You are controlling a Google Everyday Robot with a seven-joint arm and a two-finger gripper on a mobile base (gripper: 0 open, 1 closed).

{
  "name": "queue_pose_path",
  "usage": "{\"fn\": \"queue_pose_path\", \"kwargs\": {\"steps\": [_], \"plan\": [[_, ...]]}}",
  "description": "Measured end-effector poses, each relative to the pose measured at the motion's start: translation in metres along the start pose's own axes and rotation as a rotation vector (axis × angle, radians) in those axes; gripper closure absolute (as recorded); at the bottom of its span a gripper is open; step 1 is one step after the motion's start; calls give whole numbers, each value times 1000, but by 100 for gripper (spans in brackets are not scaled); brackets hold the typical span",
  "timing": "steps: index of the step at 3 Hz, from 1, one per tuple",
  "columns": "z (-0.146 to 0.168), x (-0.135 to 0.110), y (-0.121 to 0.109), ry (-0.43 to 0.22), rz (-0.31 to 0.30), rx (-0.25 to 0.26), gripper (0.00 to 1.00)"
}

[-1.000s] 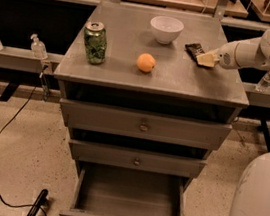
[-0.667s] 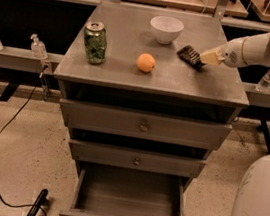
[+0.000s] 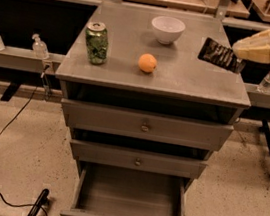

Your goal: Place rxbar chocolate into bottom drawer

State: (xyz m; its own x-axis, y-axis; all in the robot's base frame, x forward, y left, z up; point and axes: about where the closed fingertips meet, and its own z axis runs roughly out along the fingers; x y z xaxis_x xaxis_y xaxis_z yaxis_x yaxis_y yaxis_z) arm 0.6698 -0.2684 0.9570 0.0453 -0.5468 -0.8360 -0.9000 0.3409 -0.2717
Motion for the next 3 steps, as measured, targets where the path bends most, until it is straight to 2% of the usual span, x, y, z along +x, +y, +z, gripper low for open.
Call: {"fn": "queue_pose_path", "kwargs": {"steps": [1,2,3], "plan": [[-44,2,44,-13,-19,-65,100],[-30,23,65,-12,32,-118,100],[-16,28,69,-22,25,-123,100]]}}
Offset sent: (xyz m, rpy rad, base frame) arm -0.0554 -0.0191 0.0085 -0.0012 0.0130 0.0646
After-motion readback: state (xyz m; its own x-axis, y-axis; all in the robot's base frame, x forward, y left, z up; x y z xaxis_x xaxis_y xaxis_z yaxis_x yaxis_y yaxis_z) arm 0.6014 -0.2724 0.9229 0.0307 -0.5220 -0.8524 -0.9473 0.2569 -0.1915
